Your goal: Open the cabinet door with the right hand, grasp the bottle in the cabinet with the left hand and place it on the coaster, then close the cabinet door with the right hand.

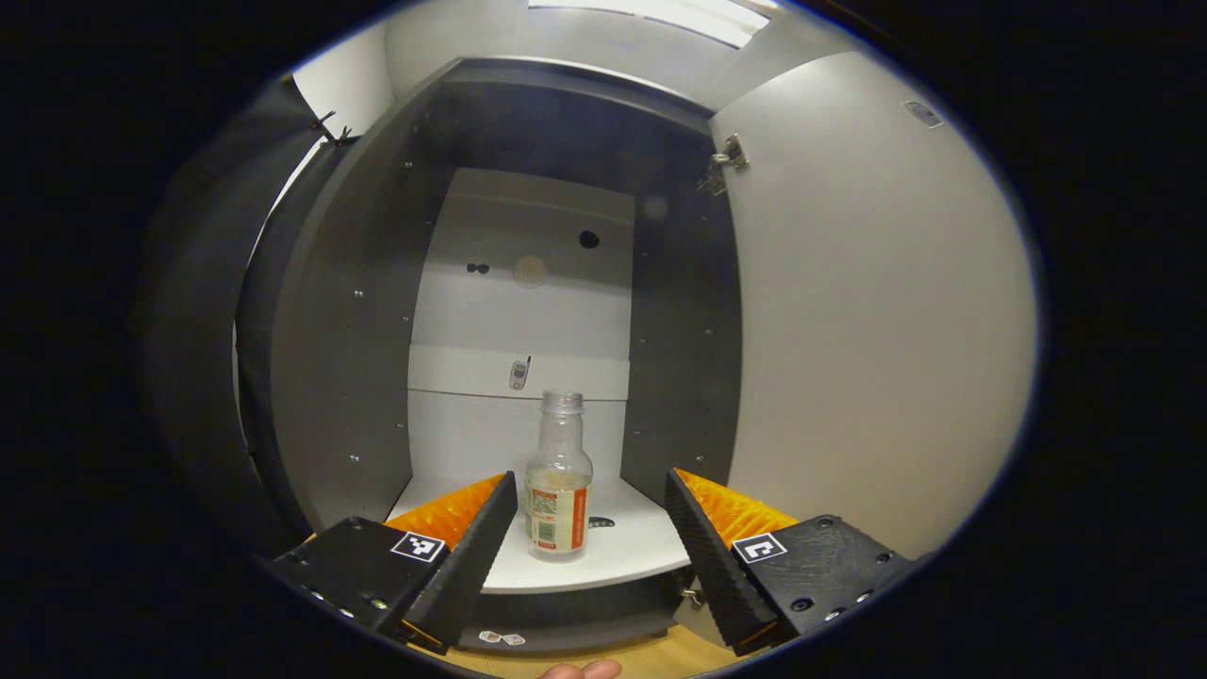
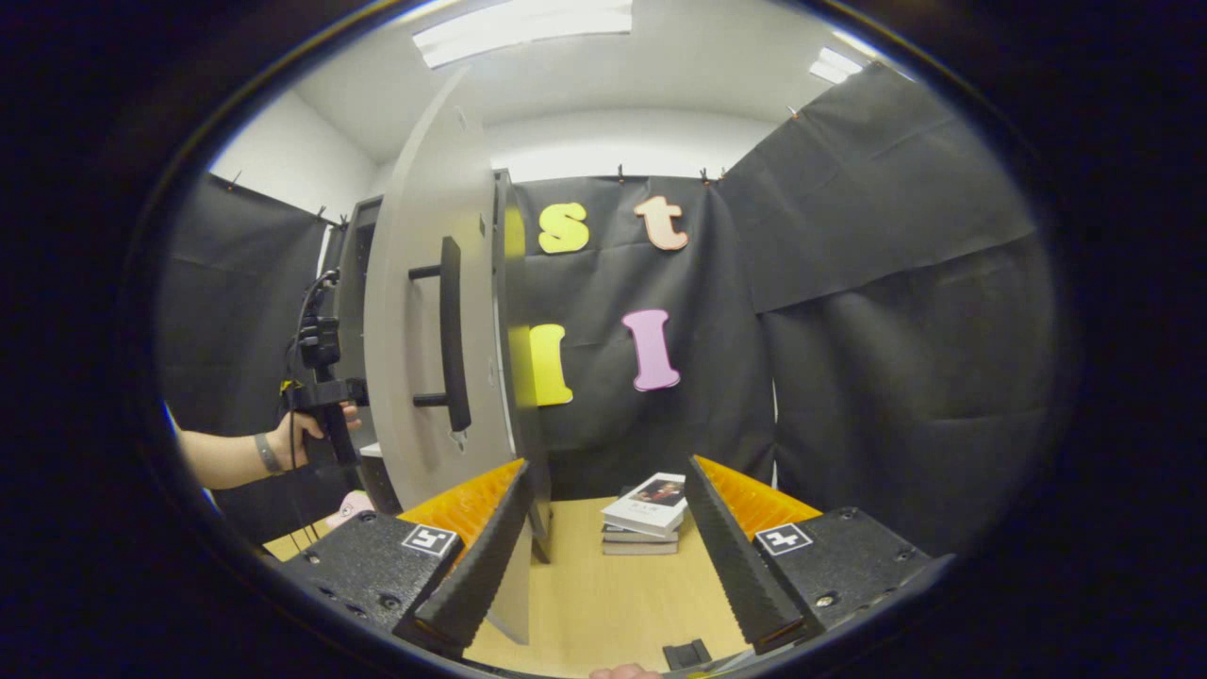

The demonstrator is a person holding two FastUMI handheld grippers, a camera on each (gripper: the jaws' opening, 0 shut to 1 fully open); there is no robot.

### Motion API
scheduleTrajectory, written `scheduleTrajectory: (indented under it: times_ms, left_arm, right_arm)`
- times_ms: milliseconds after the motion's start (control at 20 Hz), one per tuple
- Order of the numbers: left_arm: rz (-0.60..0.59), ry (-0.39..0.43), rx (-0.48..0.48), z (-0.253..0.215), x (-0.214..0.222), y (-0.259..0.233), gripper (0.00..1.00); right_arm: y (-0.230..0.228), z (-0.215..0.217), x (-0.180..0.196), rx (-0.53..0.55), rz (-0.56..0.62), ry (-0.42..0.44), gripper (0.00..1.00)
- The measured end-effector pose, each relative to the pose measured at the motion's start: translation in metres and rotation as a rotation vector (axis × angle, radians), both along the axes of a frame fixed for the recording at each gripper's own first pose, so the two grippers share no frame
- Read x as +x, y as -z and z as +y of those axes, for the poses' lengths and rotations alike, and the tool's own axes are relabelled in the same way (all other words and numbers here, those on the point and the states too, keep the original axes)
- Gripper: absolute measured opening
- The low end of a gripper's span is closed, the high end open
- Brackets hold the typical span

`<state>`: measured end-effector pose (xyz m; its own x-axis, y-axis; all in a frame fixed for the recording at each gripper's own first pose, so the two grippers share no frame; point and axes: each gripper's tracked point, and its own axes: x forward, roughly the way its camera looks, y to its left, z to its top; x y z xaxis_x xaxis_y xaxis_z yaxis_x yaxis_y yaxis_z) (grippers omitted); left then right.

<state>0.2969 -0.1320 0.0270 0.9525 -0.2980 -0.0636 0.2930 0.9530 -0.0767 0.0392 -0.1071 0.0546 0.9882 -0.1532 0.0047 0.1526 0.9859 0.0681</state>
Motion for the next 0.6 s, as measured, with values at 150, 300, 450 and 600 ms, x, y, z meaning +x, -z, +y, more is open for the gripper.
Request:
scheduleTrajectory:
  times_ms: [150, 300, 450, 600]
  left_arm:
    - [0.038, -0.044, 0.012, 0.002, 0.050, 0.018, 0.95]
    - [0.060, -0.071, 0.027, 0.000, 0.075, 0.028, 0.95]
    - [0.031, -0.083, 0.022, -0.015, 0.072, 0.014, 0.95]
    - [0.038, -0.080, -0.016, -0.019, 0.071, 0.010, 0.94]
  right_arm:
    - [0.003, -0.011, -0.003, 0.009, 0.009, 0.037, 1.00]
    - [0.005, -0.024, -0.004, 0.021, 0.013, 0.075, 1.00]
    - [0.009, -0.033, -0.003, 0.036, 0.019, 0.101, 1.00]
    - [0.012, -0.035, 0.003, 0.040, 0.029, 0.104, 1.00]
